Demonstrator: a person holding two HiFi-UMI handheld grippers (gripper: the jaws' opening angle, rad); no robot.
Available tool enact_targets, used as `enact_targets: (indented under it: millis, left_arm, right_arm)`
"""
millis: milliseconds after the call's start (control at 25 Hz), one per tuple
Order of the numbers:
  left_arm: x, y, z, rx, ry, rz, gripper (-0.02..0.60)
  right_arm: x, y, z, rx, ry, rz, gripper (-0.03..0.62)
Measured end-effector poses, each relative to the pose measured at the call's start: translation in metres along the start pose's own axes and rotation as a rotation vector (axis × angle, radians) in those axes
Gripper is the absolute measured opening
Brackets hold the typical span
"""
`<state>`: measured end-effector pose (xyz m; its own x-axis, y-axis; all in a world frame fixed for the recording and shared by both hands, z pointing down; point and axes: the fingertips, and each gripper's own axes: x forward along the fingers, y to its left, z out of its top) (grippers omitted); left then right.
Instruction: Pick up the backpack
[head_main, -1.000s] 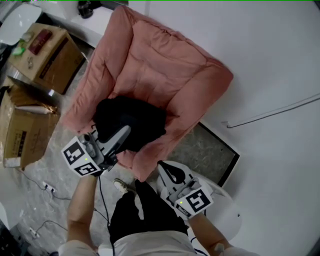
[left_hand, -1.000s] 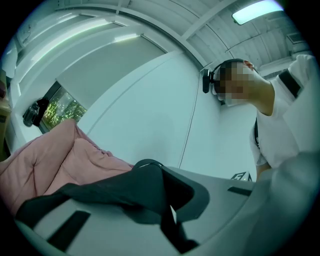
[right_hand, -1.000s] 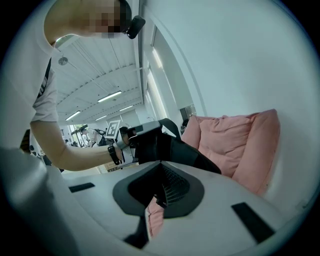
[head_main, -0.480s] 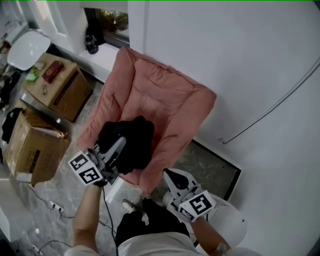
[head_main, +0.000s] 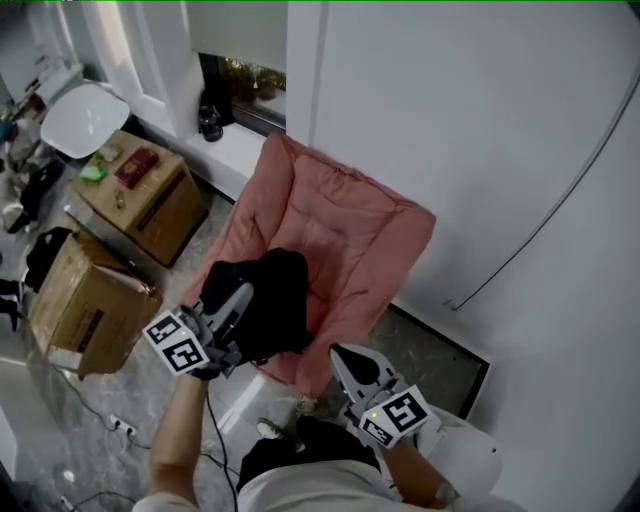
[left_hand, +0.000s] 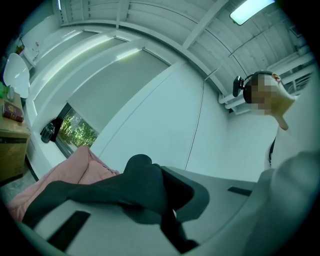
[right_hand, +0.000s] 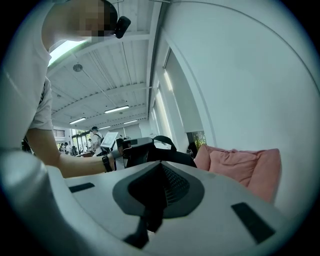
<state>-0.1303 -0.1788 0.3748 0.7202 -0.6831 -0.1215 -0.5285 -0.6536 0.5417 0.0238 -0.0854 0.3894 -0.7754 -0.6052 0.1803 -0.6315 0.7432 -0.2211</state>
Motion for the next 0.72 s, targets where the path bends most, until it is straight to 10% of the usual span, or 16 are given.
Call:
enact_targets:
  millis: [720]
  left_arm:
    - [-0.055,-0.073,0.117,0.326,-0.085,0.113,0.018]
  right_arm:
    - [-0.042,-0.011,0.075,-0.068,-0.156,-0.099,0.020]
